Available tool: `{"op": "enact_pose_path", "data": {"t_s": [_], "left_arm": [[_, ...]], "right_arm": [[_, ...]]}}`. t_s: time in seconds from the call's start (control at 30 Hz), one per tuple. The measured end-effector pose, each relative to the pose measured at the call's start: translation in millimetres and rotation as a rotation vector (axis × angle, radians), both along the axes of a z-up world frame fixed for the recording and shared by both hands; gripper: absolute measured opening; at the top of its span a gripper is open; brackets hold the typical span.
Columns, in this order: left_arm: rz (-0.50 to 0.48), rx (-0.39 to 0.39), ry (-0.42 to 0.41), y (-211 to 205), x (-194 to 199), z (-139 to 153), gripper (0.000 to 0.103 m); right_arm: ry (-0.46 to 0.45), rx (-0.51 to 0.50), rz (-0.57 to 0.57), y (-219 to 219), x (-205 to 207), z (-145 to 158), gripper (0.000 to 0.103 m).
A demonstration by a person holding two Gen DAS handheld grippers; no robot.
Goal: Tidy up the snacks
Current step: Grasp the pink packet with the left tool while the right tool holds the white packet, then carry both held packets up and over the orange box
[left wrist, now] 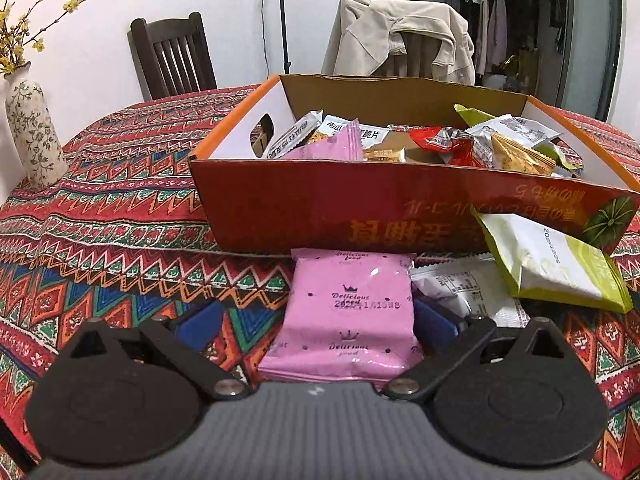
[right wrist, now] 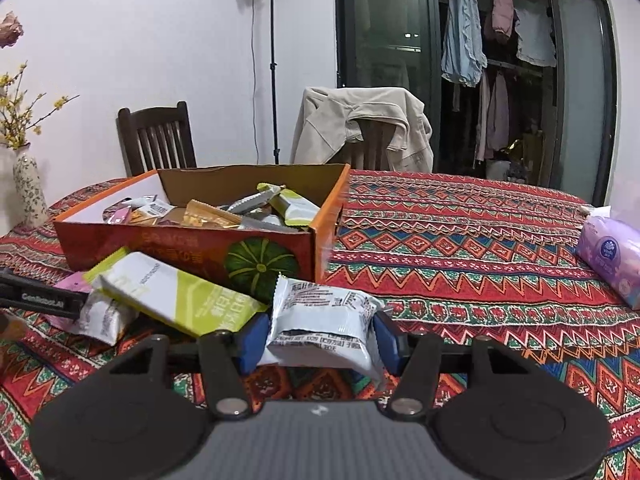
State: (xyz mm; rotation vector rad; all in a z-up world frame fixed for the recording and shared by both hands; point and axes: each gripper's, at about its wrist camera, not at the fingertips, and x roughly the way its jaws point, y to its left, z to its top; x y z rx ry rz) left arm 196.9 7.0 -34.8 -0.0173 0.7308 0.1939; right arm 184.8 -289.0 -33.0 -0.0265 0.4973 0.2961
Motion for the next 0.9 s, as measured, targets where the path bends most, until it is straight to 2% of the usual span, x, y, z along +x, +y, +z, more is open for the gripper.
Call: {"op": "enact_pose_path", "data": {"t_s": [0.03,0.07,0.1,0.13,0.3,0.57,0.9], "left_arm": [[-0.006,-0.011,-0.001,0.9,-0.3,0.3,0.095],[-0.018,-0.032,-0.005,1.8,-1.3,1.3,0.084],[-0.032,-0.036,-0.012,0.6,-2.9,3.2,0.067],[-0.041,-0.028,-0.018,-2.0,-4.6,5.1,0.063],[-0.047,-0.034,-0.040,-5.6,-13.1,8.2,0.063],[-0.042,-0.042,-0.138,-1.7,-47.8,26.6,0.063],[-0.054,-0.079,-0.195,4.2,-70.0,43.7,0.063]], "right_arm": [[0.001,0.001,0.002,0.0,0.2,0.0,0.057],[0.003,0.004,0.003,-0.3,0.7,-0.1,0.057],[0.005,0.005,0.003,0.3,1.4,-0.3,0.057],[0.006,0.007,0.003,0.0,1.6,-0.4,0.057],[-0.004,0.031,0.017,-2.0,0.8,0.9,0.057],[-0.038,0.050,0.038,-2.5,-4.0,2.8,0.056],[-0.143,0.017,0.117,13.8,-22.1,20.5,0.056]]}}
